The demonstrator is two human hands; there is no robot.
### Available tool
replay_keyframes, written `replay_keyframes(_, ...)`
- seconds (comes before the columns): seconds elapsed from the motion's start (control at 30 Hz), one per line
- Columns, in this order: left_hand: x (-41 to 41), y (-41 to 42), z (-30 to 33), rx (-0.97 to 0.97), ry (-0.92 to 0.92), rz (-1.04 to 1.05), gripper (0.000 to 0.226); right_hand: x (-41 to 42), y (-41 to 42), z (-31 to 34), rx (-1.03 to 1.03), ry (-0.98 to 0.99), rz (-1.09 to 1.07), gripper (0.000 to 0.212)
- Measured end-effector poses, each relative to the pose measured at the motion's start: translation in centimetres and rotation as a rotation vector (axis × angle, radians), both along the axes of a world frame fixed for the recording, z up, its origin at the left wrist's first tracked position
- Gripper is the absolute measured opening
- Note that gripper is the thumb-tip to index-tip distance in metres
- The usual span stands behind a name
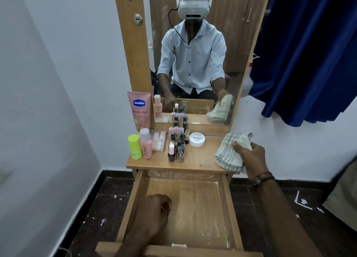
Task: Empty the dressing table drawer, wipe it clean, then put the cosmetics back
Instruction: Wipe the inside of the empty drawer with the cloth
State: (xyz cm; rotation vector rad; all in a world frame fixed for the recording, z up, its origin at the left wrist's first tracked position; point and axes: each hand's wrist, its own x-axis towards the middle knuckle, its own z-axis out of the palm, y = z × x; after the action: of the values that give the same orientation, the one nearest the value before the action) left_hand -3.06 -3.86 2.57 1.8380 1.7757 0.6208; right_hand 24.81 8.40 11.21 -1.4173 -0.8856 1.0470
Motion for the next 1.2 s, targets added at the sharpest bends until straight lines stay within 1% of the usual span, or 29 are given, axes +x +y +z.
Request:
replay_keyframes(0.07, 0.8, -0.3, 1.3, 0.023, -0.267, 0.110, 0.020, 0.2, -3.1, 1.4, 0.015, 0.062, 0.108, 0.019)
replay_keyframes(0.1, 1.5, -0.5, 2.1, 0.015, -0.443, 0.178, 0.019, 0.2, -4.7, 1.7, 0.014, 0.089, 0.172, 0.020)
replay_keyframes(0.13, 2.3, -0.6, 3.1, -0.023, -0.662, 0.243, 0.014, -0.1, -6.3, 1.9, 0.011, 0.119, 0.237, 0.022)
replay_keyframes(0.17, 3.2, -0.6, 3.9, -0.113, -0.876, 0.290, 0.013, -0.5, -7.6, 1.8, 0.008, 0.141, 0.294, 0.025)
replay_keyframes(0.2, 4.0, -0.5, 4.5, -0.225, -1.053, 0.310, 0.019, -1.0, -8.8, 1.4, -0.004, 0.159, 0.346, 0.028)
replay_keyframes(0.23, 4.6, -0.4, 4.8, -0.324, -1.170, 0.301, 0.024, -1.7, -9.7, 0.8, -0.026, 0.162, 0.395, 0.029)
replay_keyframes(0.27, 5.1, -0.3, 4.9, -0.387, -1.234, 0.284, 0.027, -2.4, -10.7, 0.1, -0.058, 0.151, 0.437, 0.028)
replay_keyframes(0.33, 5.4, -0.5, 4.6, -0.426, -1.267, 0.293, 0.037, -3.8, -11.9, -1.3, -0.130, 0.110, 0.468, 0.025)
replay_keyframes(0.4, 5.0, -0.8, 4.0, -0.404, -1.240, 0.339, 0.046, -4.7, -12.7, -2.8, -0.180, 0.119, 0.444, 0.022)
replay_keyframes(0.43, 4.7, -0.9, 3.5, -0.398, -1.222, 0.355, 0.045, -5.2, -12.9, -3.4, -0.195, 0.145, 0.427, 0.021)
replay_keyframes(0.53, 4.1, -1.4, 2.4, -0.361, -1.129, 0.365, 0.024, -6.3, -13.2, -5.0, -0.236, 0.150, 0.363, 0.021)
replay_keyframes(0.57, 4.1, -1.6, 2.2, -0.327, -1.087, 0.376, 0.015, -6.8, -13.3, -5.4, -0.239, 0.125, 0.336, 0.024)
replay_keyframes(0.6, 4.2, -1.7, 1.9, -0.280, -1.041, 0.386, 0.010, -7.3, -13.4, -5.8, -0.238, 0.108, 0.310, 0.032)
replay_keyframes(0.63, 4.2, -1.9, 1.6, -0.226, -0.996, 0.390, 0.011, -7.6, -13.5, -6.0, -0.241, 0.110, 0.293, 0.044)
replay_keyframes(0.67, 4.2, -2.0, 1.4, -0.166, -0.926, 0.381, 0.017, -7.9, -13.6, -6.3, -0.241, 0.125, 0.291, 0.053)
replay_keyframes(0.7, 3.9, -2.0, 1.2, -0.102, -0.822, 0.354, 0.025, -8.1, -13.7, -6.3, -0.233, 0.156, 0.303, 0.055)
replay_keyframes(0.77, 3.0, -1.8, 1.0, 0.008, -0.539, 0.252, 0.041, -8.5, -14.0, -6.1, -0.229, 0.246, 0.368, 0.049)
replay_keyframes(0.8, 2.4, -1.6, 1.1, 0.059, -0.431, 0.224, 0.041, -8.4, -14.0, -6.3, -0.244, 0.297, 0.397, 0.046)
replay_keyframes(0.83, 1.6, -1.4, 1.3, 0.121, -0.354, 0.226, 0.037, -8.3, -13.9, -6.3, -0.251, 0.336, 0.417, 0.040)
replay_keyframes(0.9, -0.5, -1.3, 2.4, 0.298, -0.197, 0.314, 0.024, -7.8, -13.4, -6.5, -0.252, 0.375, 0.380, 0.029)
replay_keyframes(0.97, -3.1, -1.4, 3.0, 0.385, -0.089, 0.429, 0.014, -7.2, -12.4, -6.5, -0.252, 0.357, 0.278, 0.025)
replay_keyframes(1.0, -4.3, -1.4, 3.0, 0.376, -0.067, 0.475, 0.013, -6.8, -11.8, -6.4, -0.251, 0.325, 0.233, 0.025)
replay_keyframes(1.07, -6.3, -1.3, 2.1, 0.270, -0.039, 0.505, 0.014, -6.6, -10.2, -6.8, -0.257, 0.201, 0.131, 0.021)
replay_keyframes(1.17, -7.3, -1.1, 0.4, 0.074, -0.090, 0.397, 0.023, -7.7, -8.9, -7.0, -0.239, -0.094, 0.027, 0.017)
replay_keyframes(1.2, -7.3, -1.2, 0.1, 0.025, -0.121, 0.359, 0.028, -8.4, -8.8, -6.9, -0.223, -0.199, 0.019, 0.019)
